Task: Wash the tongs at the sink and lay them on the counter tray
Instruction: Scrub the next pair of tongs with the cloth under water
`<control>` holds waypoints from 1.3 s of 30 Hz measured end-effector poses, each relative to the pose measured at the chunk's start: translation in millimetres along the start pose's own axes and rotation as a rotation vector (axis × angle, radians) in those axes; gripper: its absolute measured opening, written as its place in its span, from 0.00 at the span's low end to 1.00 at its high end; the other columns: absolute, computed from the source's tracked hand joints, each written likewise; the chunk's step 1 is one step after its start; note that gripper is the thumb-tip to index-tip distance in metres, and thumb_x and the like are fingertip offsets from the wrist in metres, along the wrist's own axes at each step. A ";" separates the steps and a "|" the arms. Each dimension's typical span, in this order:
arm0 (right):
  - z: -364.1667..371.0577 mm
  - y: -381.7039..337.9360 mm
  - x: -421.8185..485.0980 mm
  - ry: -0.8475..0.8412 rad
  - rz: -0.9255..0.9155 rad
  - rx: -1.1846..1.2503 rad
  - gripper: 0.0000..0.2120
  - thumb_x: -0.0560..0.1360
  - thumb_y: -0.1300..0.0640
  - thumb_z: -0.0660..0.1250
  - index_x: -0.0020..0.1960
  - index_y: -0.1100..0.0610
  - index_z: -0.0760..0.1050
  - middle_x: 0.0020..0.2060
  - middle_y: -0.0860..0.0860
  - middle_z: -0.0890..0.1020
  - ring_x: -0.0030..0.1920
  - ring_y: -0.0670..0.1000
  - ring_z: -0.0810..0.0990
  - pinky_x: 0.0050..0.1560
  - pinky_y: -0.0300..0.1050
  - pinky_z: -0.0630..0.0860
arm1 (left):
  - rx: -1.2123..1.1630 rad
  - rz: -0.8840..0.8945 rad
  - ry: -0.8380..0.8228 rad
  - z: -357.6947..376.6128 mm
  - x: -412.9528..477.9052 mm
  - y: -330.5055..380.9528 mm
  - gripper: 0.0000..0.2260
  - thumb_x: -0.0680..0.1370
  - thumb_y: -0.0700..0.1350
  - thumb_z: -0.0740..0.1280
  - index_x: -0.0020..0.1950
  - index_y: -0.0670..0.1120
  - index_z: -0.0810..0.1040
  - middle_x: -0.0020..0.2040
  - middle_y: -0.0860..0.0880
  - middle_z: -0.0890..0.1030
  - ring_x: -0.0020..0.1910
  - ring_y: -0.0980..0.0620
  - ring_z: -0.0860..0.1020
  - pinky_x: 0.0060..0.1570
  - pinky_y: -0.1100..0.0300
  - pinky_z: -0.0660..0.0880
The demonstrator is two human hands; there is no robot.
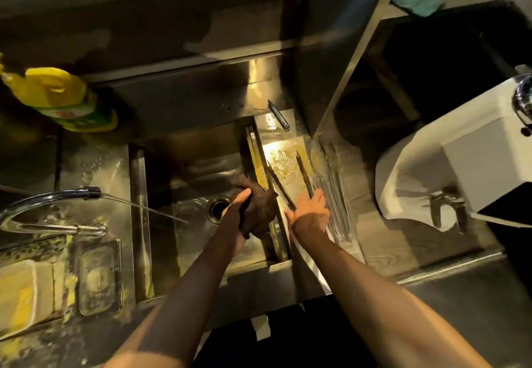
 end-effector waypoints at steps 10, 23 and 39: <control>-8.8 -32.4 -15.7 0.122 -0.185 0.118 0.18 0.84 0.51 0.58 0.72 0.56 0.70 0.68 0.62 0.68 0.63 0.60 0.73 0.62 0.51 0.73 | -0.148 -0.003 -0.103 -54.2 -9.5 30.6 0.15 0.76 0.50 0.61 0.51 0.47 0.85 0.51 0.40 0.83 0.45 0.43 0.83 0.50 0.49 0.76; -15.4 -194.4 -92.6 -0.180 -0.587 0.620 0.18 0.84 0.41 0.53 0.40 0.47 0.73 0.50 0.48 0.70 0.44 0.46 0.74 0.47 0.43 0.71 | -0.470 0.177 -0.037 -166.5 -24.2 97.4 0.32 0.73 0.67 0.60 0.67 0.46 0.76 0.67 0.42 0.76 0.67 0.41 0.74 0.69 0.42 0.66; 17.8 -233.4 -121.1 -0.287 -0.606 0.313 0.33 0.80 0.32 0.46 0.53 0.52 0.83 0.53 0.52 0.77 0.52 0.53 0.78 0.59 0.52 0.74 | 0.008 0.200 0.086 -210.5 -13.6 100.5 0.25 0.71 0.49 0.76 0.64 0.40 0.76 0.57 0.38 0.83 0.53 0.39 0.83 0.55 0.39 0.78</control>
Point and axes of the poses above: each hand's wrist, its own x-axis towards the middle knuckle, its own z-axis out of the palm, y = z × x, the point moved 8 cm from there along x, towards the middle knuckle
